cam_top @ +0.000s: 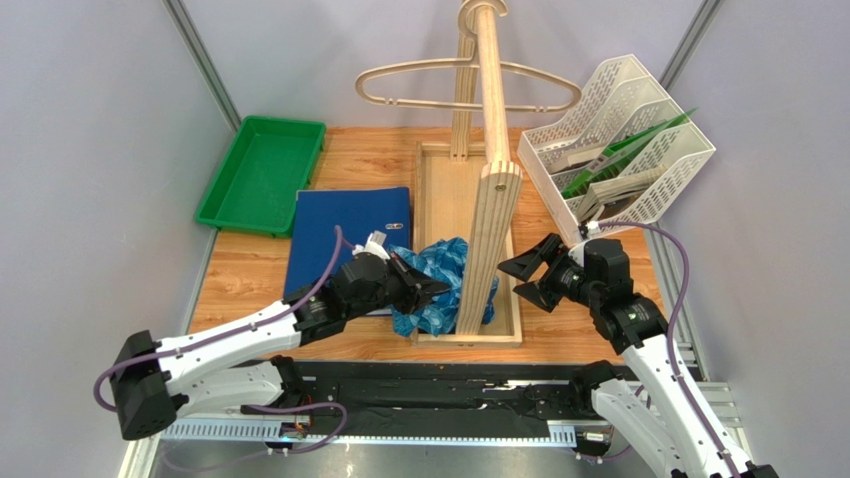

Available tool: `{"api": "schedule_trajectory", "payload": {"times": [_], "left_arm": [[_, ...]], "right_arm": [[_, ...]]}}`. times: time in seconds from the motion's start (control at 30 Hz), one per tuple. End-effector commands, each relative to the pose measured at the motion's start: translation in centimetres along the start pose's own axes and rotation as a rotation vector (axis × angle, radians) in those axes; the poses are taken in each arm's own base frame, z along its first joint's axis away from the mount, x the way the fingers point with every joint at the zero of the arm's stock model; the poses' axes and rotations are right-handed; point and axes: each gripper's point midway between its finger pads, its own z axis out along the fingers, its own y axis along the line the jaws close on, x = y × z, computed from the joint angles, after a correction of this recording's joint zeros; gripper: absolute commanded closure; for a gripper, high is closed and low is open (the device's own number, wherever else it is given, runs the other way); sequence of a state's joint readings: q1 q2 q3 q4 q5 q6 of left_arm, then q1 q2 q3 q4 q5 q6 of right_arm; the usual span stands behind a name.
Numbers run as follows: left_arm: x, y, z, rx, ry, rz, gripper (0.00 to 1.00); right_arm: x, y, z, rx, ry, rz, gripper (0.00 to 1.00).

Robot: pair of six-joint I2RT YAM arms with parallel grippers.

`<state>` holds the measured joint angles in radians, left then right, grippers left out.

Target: Remove the shorts from the hanger

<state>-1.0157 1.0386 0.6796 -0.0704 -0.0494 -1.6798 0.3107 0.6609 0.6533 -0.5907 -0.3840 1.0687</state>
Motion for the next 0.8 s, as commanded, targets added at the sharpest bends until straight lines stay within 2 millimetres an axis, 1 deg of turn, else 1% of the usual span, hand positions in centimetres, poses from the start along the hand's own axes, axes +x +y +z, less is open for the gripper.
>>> {"api": "schedule_trajectory", "payload": {"times": [0.0, 0.03, 0.1, 0.13, 0.17, 0.23, 0.3, 0.37, 0.4, 0.43, 0.47, 0.5, 0.53, 0.57, 0.6, 0.63, 0.67, 0.73, 0.77], "left_arm": [[0.2, -5.1, -3.2, 0.191, -0.001, 0.145, 1.00], [0.2, -6.1, -4.1, 0.222, -0.006, 0.169, 1.00], [-0.2, -6.6, -4.8, 0.241, -0.025, 0.256, 1.00], [-0.3, -7.4, -5.6, 0.268, -0.033, 0.314, 1.00], [-0.7, -7.3, -5.9, 0.260, -0.040, 0.337, 1.00], [-1.6, -8.1, -6.9, 0.286, -0.051, 0.393, 1.00], [-2.5, -8.4, -7.3, 0.299, -0.049, 0.412, 1.00], [-3.7, -9.1, -8.2, 0.332, -0.043, 0.454, 1.00], [-3.8, -9.0, -8.5, 0.331, -0.023, 0.467, 1.00], [-4.3, -9.4, -9.1, 0.340, -0.037, 0.491, 1.00], [-5.9, -9.0, -9.3, 0.309, -0.074, 0.484, 1.00], [-6.2, -8.9, -9.7, 0.304, -0.072, 0.490, 1.00], [-6.9, -9.2, -10.4, 0.307, -0.098, 0.507, 1.00], [-8.4, -9.3, -10.9, 0.295, -0.142, 0.502, 1.00], [-8.8, -9.0, -11.4, 0.287, -0.143, 0.502, 1.00], [-9.5, -9.2, -12.0, 0.286, -0.164, 0.513, 1.00], [-11.2, -8.9, -12.5, 0.263, -0.215, 0.498, 1.00], [-12.1, -9.1, -13.3, 0.258, -0.229, 0.504, 1.00], [-14.1, -8.8, -13.9, 0.237, -0.284, 0.486, 1.00]], "right_arm": [[-0.7, 0.6, 0.2, -0.026, -0.025, -0.012, 0.22], [-0.7, 0.6, 0.2, -0.025, -0.023, -0.011, 0.22], [-0.7, 0.6, 0.2, -0.028, -0.025, -0.015, 0.22], [-0.7, 0.7, 0.3, -0.027, -0.023, -0.015, 0.22], [-0.7, 0.6, 0.2, -0.027, -0.021, -0.014, 0.22], [-0.7, 0.6, 0.2, -0.026, -0.022, -0.015, 0.22], [-0.7, 0.6, 0.2, -0.028, -0.021, -0.017, 0.22], [-0.6, 0.5, 0.2, -0.024, -0.019, -0.019, 0.22], [-0.6, 0.6, 0.1, -0.026, -0.020, -0.021, 0.22], [-0.6, 0.5, 0.1, -0.022, -0.021, -0.017, 0.22], [-0.7, 0.5, 0.1, -0.022, -0.023, -0.018, 0.22], [-0.7, 0.5, 0.0, -0.023, -0.023, -0.022, 0.22], [-0.6, 0.4, 0.0, -0.020, -0.022, -0.021, 0.22], [-0.7, 0.4, 0.0, -0.018, -0.024, -0.020, 0.22], [-0.6, 0.4, -0.1, -0.021, -0.024, -0.025, 0.22], [-0.6, 0.3, -0.2, -0.019, -0.026, -0.023, 0.22], [-0.6, 0.2, -0.2, -0.016, -0.026, -0.026, 0.22], [-0.6, 0.1, -0.3, -0.014, -0.031, -0.027, 0.22], [-0.7, 0.0, -0.3, -0.011, -0.033, -0.027, 0.22]]}}
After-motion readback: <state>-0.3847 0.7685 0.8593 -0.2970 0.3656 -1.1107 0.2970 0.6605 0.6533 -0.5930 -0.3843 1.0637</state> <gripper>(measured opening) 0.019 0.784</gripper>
